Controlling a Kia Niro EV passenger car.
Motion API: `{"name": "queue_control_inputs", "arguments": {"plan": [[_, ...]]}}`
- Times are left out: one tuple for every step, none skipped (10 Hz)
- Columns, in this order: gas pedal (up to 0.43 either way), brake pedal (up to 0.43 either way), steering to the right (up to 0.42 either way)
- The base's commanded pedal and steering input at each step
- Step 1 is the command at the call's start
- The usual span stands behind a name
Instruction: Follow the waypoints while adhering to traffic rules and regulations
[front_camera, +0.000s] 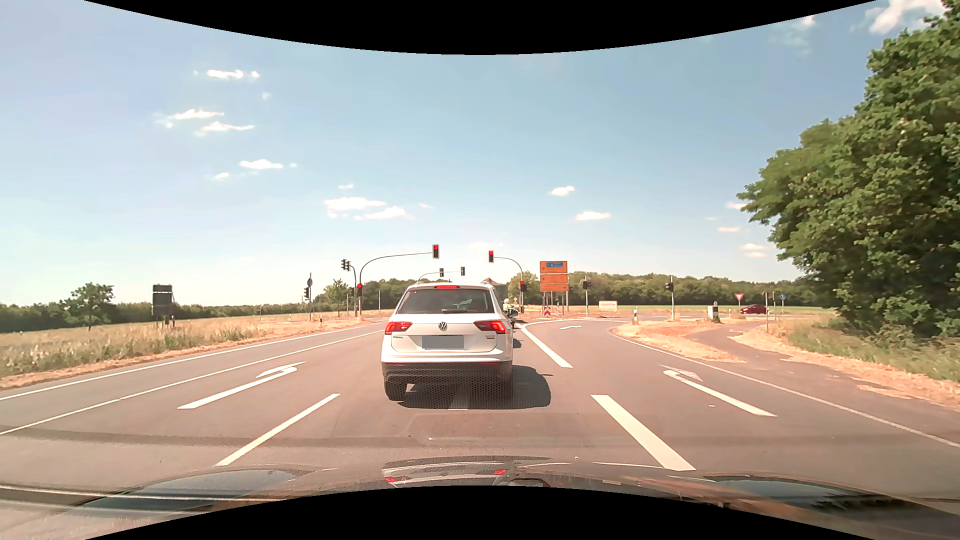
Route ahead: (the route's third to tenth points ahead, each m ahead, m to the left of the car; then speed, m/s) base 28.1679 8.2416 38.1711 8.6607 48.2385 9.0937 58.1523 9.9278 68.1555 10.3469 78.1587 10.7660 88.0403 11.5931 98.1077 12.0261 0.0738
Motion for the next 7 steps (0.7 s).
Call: {"name": "queue_control_inputs", "arguments": {"plan": [[0.0,0.0,-0.006],[0.0,0.0,-0.005],[0.0,0.0,-0.005],[0.0,0.0,-0.005],[0.0,0.0,-0.005],[0.0,0.0,-0.005],[0.0,0.0,-0.005]]}}
